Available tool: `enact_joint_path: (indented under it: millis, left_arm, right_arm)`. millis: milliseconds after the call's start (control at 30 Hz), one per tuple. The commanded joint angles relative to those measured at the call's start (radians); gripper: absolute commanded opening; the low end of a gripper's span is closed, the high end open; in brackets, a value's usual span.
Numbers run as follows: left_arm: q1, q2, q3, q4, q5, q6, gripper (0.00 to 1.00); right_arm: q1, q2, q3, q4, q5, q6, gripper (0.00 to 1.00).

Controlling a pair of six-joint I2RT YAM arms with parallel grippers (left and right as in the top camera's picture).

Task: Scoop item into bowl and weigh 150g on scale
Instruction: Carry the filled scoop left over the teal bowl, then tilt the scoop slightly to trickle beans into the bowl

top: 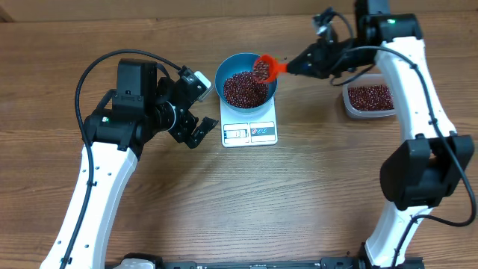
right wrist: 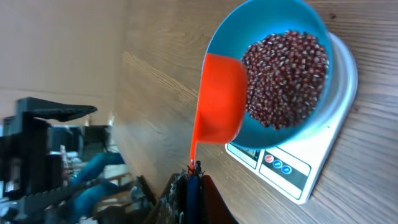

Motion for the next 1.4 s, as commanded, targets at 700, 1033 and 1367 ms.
enact_joint_path:
  millis: [700,1033,1367]
  left_arm:
    - [0.004,0.004,0.021,0.003,0.005,0.011,1.00]
    - [0.004,0.004,0.021,0.003,0.005,0.011,1.00]
    - [0.004,0.004,0.021,0.003,0.005,0.011,0.99]
  right_arm:
    - [0.179,-0.048,0.072,0.057,0.333,0.122,0.04]
    - [0.179,-0.048,0.072,0.074,0.334,0.122,0.04]
    - [0.179,-0.048,0.072,0.073,0.360,0.122,0.04]
